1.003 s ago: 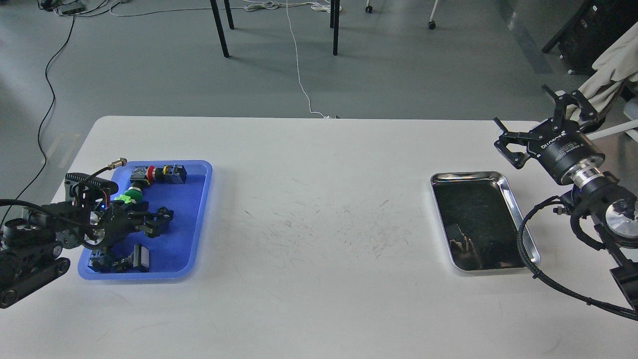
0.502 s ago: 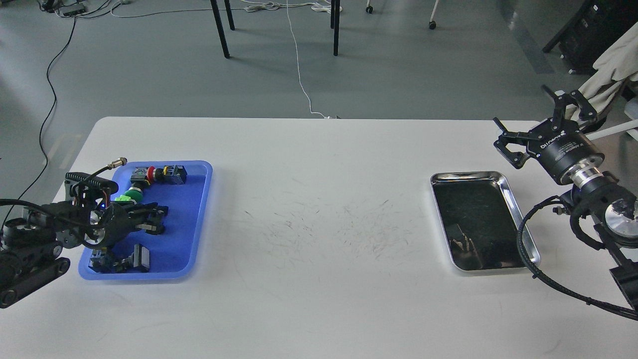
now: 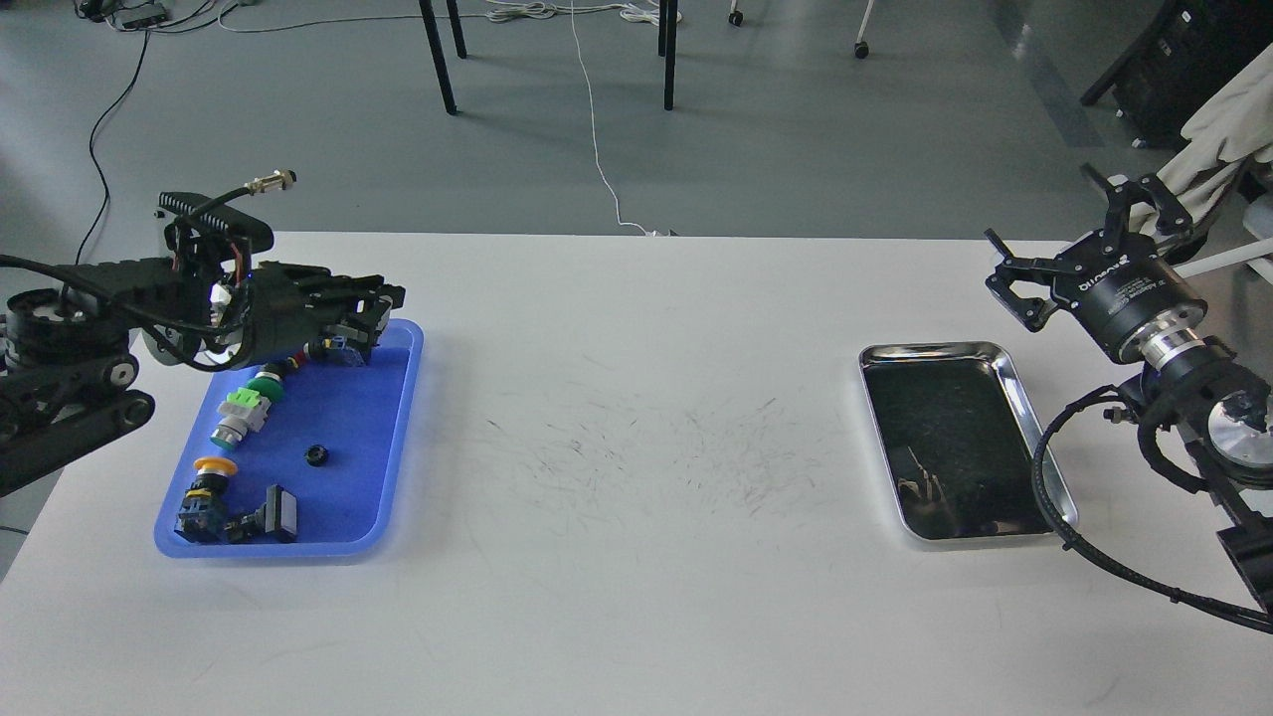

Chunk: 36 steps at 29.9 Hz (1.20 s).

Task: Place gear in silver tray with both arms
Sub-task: 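Lift the black gear out of the blue tray with the left gripper, then carry the black gear with the left gripper toward the table center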

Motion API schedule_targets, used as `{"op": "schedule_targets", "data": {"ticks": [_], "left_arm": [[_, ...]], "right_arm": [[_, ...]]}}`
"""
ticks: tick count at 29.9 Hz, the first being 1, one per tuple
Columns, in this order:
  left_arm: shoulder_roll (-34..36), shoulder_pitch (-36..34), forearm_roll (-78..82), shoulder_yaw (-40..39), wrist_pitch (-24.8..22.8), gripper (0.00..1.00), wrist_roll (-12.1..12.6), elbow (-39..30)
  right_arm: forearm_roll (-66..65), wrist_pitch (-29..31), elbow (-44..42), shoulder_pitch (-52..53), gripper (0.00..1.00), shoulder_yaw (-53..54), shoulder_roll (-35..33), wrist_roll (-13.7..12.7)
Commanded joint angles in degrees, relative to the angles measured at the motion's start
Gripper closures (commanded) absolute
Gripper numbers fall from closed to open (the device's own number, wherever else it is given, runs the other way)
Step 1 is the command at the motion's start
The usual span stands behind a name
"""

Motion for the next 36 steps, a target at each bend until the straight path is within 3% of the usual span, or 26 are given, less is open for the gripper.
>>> {"op": "schedule_targets", "data": {"ticks": [1,8,16,22,36], "left_arm": [[-9.0,-1.6,0.3,0.1,-0.2,0.91,3.8,-1.4],[-27.6,-1.5,0.7,0.9,-0.2,0.91,9.1,1.4],[-46.5,0.7,1.0,1.0,0.1,0.91,9.5,15.1],[-46.5,3.4,4.1,0.9,0.1,0.91,8.4,22.4],[-46.5,9.9,4.3,2.3,1.8,0.89,10.4,15.7]], "right_arm": [[0.0,-0.2,0.1,1.0,0.01,-1.7,-0.4,0.0],[0.0,-0.2,0.1,1.8,0.01,-2.2,-1.7,-0.1],[0.0,-0.1,0.1,1.3,0.01,-2.1,-3.0,-0.1],[0.0,-0.1,0.1,1.3,0.01,-2.1,-3.7,-0.1],[0.0,0.0,0.3,1.1,0.01,-2.0,-3.8,-0.1]]}}
